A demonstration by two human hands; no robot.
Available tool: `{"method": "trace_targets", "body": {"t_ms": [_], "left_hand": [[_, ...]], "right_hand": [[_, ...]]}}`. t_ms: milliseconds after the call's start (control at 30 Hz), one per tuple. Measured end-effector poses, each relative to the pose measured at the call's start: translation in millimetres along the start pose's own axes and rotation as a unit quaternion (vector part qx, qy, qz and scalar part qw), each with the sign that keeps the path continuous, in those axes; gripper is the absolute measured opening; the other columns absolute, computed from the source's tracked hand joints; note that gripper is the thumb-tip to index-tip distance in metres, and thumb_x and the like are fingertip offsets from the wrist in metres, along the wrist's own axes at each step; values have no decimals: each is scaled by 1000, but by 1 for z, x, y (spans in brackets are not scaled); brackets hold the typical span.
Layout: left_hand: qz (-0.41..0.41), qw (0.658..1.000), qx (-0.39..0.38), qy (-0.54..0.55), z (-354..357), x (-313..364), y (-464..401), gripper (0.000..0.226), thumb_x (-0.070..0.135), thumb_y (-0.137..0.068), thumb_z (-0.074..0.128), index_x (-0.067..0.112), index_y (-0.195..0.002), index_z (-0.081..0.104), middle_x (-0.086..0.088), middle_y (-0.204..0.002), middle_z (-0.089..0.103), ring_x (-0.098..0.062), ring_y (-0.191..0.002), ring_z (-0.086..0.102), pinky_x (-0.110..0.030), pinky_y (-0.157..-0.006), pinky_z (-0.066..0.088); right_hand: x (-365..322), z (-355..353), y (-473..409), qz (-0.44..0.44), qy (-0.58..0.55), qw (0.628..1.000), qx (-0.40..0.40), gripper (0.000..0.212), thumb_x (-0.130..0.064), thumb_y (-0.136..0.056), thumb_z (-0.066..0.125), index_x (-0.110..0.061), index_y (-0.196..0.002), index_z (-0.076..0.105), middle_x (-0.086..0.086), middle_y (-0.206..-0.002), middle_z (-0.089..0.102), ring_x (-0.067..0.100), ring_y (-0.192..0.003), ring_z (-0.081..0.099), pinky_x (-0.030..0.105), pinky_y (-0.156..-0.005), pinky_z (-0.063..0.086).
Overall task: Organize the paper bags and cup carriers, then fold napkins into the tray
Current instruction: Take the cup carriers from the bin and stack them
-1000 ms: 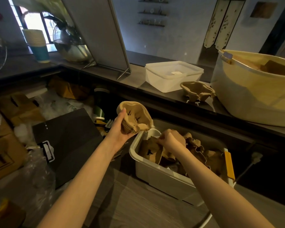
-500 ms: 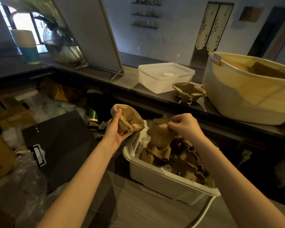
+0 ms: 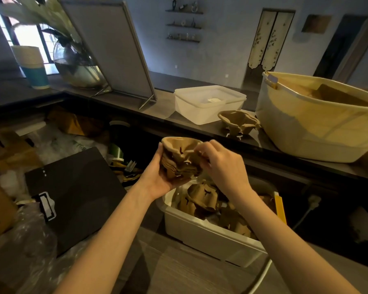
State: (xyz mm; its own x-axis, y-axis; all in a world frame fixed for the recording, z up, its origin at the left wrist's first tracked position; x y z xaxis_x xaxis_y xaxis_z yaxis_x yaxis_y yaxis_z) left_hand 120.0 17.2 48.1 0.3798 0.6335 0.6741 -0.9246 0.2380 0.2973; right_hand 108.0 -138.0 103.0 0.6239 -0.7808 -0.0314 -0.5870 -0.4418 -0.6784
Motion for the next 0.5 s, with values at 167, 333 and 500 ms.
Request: {"method": "trace_targets", "body": {"t_ms": [167, 333, 500], "left_hand": [[15, 1000, -13, -10, -3, 0, 2, 59, 66, -85, 39, 18, -117, 55, -20, -122, 54, -36, -113, 52, -45, -85, 49], [37, 999, 24, 12, -10, 0, 0, 61, 50, -87, 50, 17, -137, 41, -20, -127, 50, -34, -113, 51, -41, -84, 49], [85, 995, 48, 34, -18, 2, 0, 56, 42, -89, 51, 23, -139, 35, -17, -132, 45, -35, -121, 45, -48, -103, 39]], "right_hand": [[-1, 11, 5, -11, -3, 999, -51, 30, -15, -71, 81, -12, -98, 67, 3, -88, 70, 16, -65, 68, 19, -52, 49], [11, 5, 3, 51, -88, 984, -145, 26, -26, -91, 58, -22, -116, 63, -6, -112, 62, 9, -96, 61, 17, -76, 46], [36, 24, 18, 178, -80, 961, -196, 31, -30, -93, 53, -21, -123, 54, -3, -120, 55, 10, -103, 55, 23, -83, 48]]}}
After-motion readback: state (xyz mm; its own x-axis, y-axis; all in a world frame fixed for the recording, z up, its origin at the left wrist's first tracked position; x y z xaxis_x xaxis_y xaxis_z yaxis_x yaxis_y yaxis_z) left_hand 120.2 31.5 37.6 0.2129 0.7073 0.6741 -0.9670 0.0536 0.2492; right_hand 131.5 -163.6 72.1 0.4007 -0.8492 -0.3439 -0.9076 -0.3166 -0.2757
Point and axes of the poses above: each hand's wrist, its own y-axis away from the middle knuckle, its own z-axis out of the palm, x = y × z, the point moved 2 cm from there along -y, towards the middle knuckle
